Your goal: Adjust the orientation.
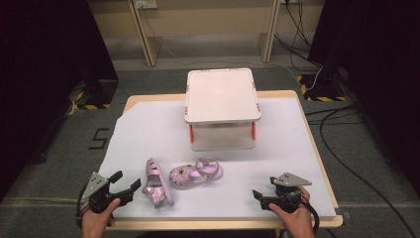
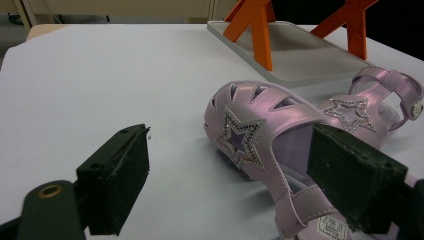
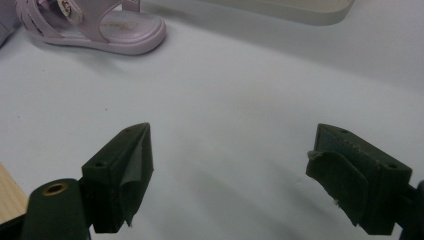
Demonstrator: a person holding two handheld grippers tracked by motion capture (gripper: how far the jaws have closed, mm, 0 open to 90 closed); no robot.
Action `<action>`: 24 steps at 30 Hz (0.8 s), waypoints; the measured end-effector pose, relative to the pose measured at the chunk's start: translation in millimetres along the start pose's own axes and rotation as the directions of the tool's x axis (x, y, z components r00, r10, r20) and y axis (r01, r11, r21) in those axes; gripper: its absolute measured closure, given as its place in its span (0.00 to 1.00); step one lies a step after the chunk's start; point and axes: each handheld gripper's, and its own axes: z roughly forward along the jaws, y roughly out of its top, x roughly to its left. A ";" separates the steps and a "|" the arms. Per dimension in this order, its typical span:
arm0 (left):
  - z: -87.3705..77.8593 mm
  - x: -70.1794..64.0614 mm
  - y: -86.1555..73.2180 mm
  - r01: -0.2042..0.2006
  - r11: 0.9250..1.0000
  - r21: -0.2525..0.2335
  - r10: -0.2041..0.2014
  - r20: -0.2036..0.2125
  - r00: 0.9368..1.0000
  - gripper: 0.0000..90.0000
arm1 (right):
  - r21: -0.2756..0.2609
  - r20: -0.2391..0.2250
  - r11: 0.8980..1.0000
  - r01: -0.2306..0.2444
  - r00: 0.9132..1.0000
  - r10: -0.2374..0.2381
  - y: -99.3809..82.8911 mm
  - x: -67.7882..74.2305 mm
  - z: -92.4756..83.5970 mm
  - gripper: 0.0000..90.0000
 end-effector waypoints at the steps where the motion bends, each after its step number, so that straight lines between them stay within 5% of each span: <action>1: -0.1 0.1 0.0 -0.002 1.000 0.002 0.002 0.001 1.000 0.18 | 0.001 -0.002 1.000 0.002 1.000 -0.002 0.0 0.5 0.1 0.20; 17: 1.8 -0.2 -0.5 -0.003 1.000 0.007 0.003 0.001 1.000 0.18 | -0.028 -0.089 0.997 0.077 0.993 -0.079 13.4 12.0 12.0 0.32; 24: 2.7 0.3 -0.8 -0.003 1.000 0.007 0.003 -0.002 1.000 0.18 | -0.095 -0.146 0.976 0.197 0.967 -0.209 34.6 33.8 23.3 0.47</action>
